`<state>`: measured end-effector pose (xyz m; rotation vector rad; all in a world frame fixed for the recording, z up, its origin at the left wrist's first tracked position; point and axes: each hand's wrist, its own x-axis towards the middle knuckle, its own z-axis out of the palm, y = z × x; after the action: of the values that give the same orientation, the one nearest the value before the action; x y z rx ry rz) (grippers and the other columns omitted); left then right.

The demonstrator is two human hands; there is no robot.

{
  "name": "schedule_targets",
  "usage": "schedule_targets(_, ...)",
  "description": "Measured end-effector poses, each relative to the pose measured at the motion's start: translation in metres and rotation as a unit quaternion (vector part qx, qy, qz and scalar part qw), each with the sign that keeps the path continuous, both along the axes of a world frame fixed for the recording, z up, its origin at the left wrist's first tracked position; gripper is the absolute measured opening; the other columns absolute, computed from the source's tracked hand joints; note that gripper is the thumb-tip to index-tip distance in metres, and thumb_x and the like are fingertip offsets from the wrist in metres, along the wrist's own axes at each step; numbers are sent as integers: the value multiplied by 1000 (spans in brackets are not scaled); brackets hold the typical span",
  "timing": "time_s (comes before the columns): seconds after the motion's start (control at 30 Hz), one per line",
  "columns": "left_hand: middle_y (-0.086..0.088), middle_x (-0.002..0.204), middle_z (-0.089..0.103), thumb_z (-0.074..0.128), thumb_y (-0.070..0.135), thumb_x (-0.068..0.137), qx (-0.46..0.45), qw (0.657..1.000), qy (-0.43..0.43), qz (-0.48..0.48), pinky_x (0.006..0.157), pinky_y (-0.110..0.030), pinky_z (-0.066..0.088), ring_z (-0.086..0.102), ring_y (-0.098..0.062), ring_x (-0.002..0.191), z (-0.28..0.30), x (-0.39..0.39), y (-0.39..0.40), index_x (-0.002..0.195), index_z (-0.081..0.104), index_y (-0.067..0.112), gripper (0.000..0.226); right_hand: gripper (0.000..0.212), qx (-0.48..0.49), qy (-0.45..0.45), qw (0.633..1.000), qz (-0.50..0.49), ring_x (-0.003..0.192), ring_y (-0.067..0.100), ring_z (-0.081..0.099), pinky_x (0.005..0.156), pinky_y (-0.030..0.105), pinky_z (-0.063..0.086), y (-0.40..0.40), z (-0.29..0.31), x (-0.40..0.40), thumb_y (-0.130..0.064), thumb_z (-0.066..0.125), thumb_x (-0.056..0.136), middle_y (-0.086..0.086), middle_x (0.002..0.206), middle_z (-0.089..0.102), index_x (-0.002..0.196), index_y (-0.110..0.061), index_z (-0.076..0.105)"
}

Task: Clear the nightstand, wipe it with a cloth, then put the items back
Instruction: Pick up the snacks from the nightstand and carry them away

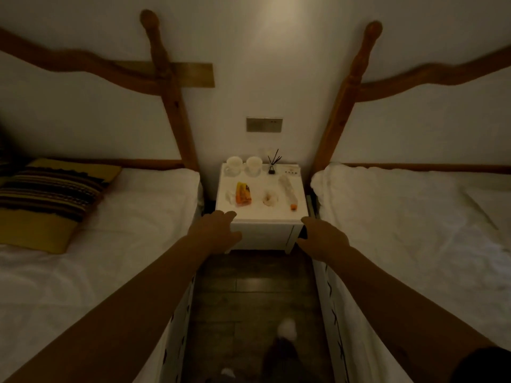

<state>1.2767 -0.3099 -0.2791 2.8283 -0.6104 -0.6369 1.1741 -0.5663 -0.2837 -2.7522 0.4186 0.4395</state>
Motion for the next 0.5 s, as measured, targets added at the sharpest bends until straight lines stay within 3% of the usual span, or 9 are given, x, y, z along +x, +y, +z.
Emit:
schedule_targets(0.23, -3, 145, 44, 55, 54, 85, -70, 993, 55, 82, 96, -39, 44, 47, -24, 125, -84, 108, -67, 145, 30, 33, 68, 65, -12, 65, 998, 22, 108, 26, 52, 86, 43, 51, -81, -86, 135, -44, 66, 77, 6, 124, 50, 133, -23, 40)
schedule_targets(0.37, -6, 146, 42, 52, 49, 89, -74, 983, 114, 120, 96, -40, 46, 47, -26, 125, -132, 156, -95, 147, 28, 29, 66, 60, 6, 88, 996, 22, 102, 25, 52, 83, 43, 51, -119, -134, 198, -48, 64, 78, 7, 120, 50, 128, -24, 41)
schedule_targets(0.5, -10, 143, 44, 51, 41, 93, -100, 975, 110, 165, 96, -35, 40, 46, -27, 125, -178, 203, -109, 147, 29, 21, 62, 75, 2, 104, 995, -4, 103, 29, 55, 83, 46, 52, -137, -181, 253, -63, 62, 73, 7, 122, 52, 133, -30, 31)
